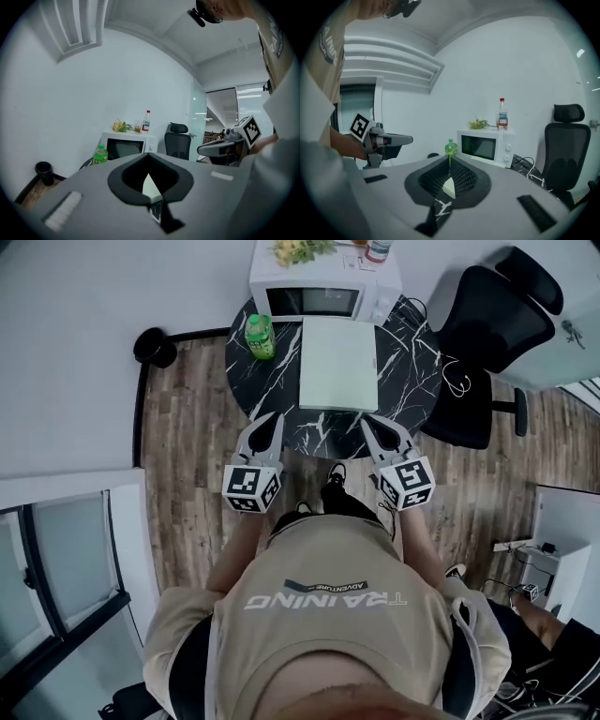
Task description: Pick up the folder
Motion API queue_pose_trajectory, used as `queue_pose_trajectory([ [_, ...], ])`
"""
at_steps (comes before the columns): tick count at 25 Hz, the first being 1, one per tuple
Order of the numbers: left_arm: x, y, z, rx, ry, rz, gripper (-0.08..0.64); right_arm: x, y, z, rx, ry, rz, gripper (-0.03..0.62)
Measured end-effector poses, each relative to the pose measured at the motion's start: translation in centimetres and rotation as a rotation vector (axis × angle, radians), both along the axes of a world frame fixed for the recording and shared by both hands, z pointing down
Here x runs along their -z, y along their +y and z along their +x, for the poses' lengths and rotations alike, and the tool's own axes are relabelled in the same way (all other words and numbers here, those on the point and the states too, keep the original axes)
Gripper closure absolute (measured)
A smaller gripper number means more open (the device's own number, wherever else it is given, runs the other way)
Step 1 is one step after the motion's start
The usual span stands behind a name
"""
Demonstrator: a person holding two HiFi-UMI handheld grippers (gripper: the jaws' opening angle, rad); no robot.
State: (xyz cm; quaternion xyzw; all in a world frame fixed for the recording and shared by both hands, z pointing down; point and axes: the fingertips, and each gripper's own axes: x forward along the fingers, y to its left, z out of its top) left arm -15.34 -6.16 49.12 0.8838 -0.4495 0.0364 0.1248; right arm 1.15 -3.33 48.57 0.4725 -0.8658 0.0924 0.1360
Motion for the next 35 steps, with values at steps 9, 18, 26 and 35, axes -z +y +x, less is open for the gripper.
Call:
queue_pose_trajectory([
  [9, 0.8, -5.9, 6.3, -0.016, -0.077, -0.009, 0.554, -3.1, -5.5, 6.1, 0.019, -0.026, -0.074, 0.578],
  [18, 0.0, -10.3, 9.6, 0.020, -0.134, -0.067, 0.554, -6.3, -12.1, 9.2, 0.117, -0.027, -0.111, 0.580],
  [26, -1.7, -12.7, 10.0, 0.027, -0.162, -0.119, 0.554, -7.8, -16.7, 9.0, 0.152, 0.004, -0.128, 0.578],
  [35, -3.4, -17.5, 9.9, -0.106, -0.129, -0.116, 0.554, -8.0, -19.5, 8.2, 0.037, 0.017, -0.163, 0.578],
])
